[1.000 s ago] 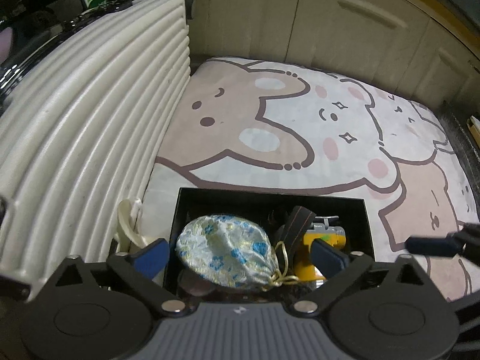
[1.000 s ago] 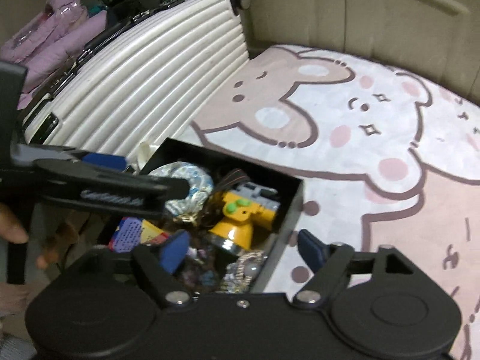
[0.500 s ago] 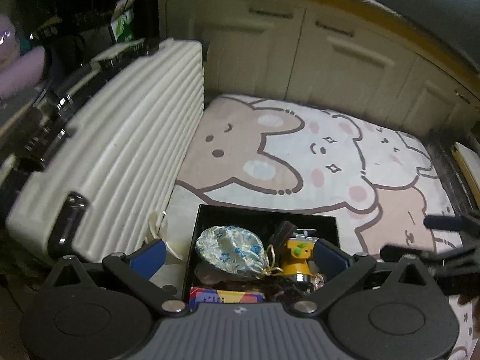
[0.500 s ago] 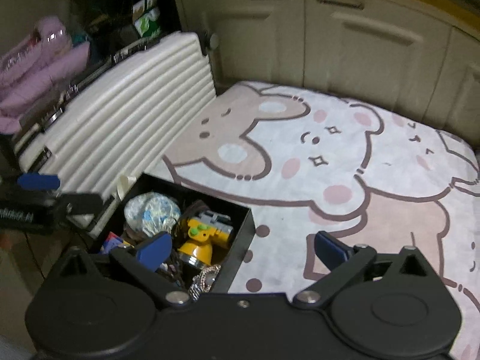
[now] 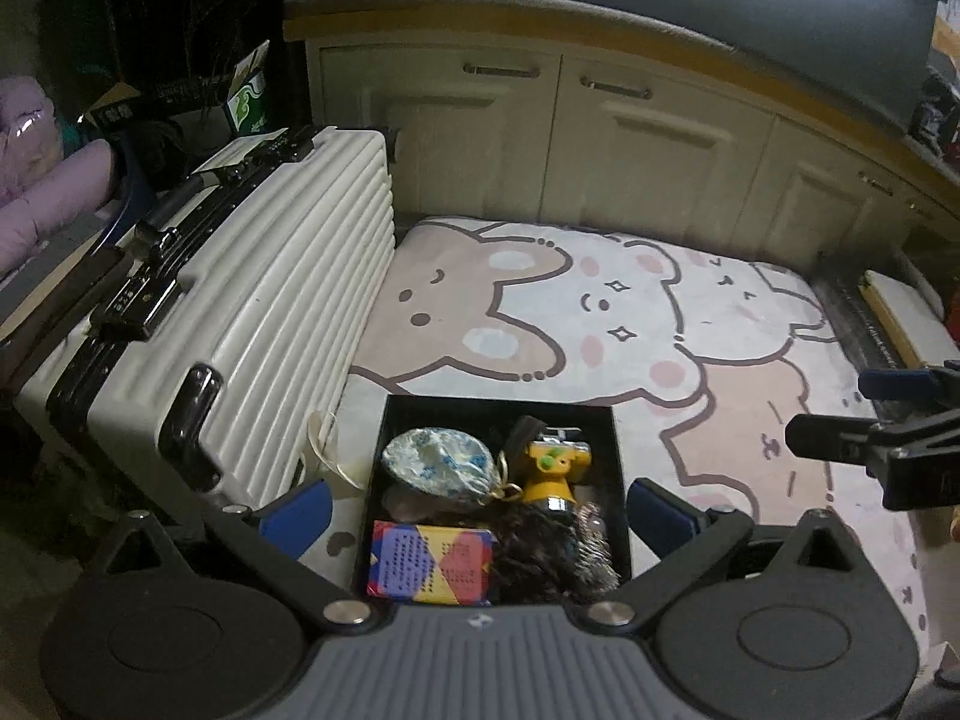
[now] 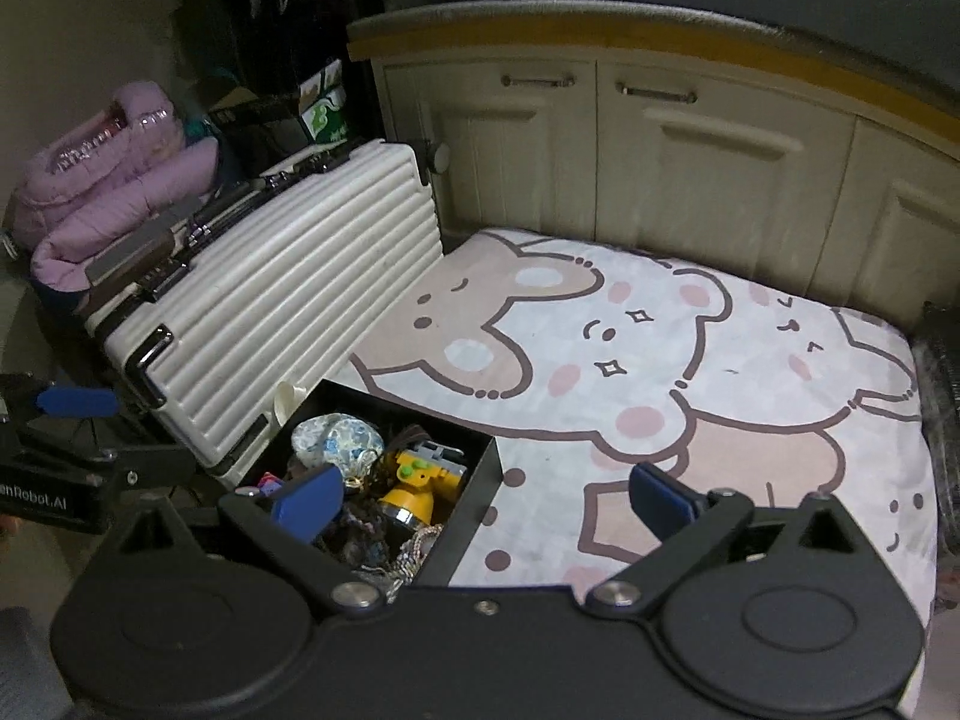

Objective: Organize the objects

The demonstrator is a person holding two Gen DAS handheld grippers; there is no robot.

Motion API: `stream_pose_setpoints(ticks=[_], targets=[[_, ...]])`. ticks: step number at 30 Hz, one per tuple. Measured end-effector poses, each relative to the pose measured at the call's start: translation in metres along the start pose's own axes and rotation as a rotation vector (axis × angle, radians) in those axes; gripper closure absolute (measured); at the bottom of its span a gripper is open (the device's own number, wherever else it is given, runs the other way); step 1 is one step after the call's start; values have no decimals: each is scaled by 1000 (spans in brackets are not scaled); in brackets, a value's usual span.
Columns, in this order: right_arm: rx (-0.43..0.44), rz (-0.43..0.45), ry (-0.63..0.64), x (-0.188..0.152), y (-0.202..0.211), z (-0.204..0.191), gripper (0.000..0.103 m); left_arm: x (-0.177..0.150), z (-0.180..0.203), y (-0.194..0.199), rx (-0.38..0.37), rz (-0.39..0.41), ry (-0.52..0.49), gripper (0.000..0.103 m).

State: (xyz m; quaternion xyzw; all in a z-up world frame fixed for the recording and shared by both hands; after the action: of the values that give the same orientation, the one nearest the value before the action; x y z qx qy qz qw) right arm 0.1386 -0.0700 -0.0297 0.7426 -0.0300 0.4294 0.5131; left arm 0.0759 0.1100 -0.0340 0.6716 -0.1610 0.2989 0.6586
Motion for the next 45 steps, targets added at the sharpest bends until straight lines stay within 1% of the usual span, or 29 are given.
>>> stream_pose_setpoints(ticks=[4,8,12,17,20,23,30,35,45], targets=[[-7,-13,12,-8,9,-1,0,-10,1,9,5,6,18,0],[-20,-35,16,-18,11,-2,0,-18,3,16,28,7,40,0],[-30,-55,20,-27,10,-4,0,-29,7,20,25,-2,39,0],[-23,-53,20,-35,12,-7,0,-37,9,20,35,-12,34,0],[-25,-64,17,-38,11,-7,0,-39,9,21,55,-6,41,0],[-36,-56,10,-38,12,-5,0,-40,7,16,62,-29,56,0],[-49,-45,7,-38,14,-6,0,-41,7,12,92,-43,42,0],[-50,-54,30,-38,12,-9,0,-42,6,11,92,-49,52,0],[-52,-59,16,-39,11,-8,0,-42,6,11,90,-53,57,0]])
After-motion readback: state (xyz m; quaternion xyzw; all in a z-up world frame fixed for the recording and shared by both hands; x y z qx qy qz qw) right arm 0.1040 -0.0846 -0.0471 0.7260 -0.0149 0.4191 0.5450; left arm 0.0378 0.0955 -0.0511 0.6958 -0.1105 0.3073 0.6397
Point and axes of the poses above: each gripper's, at about its wrist camera, not at the fingertips, and y roughly against the way its jaws point, z to its right, x to its top, the point moved 5 cm from there along -y, roughly the way its jaws point, and after that the axes turned 3 degrees about -z, right-handed, at the moved point
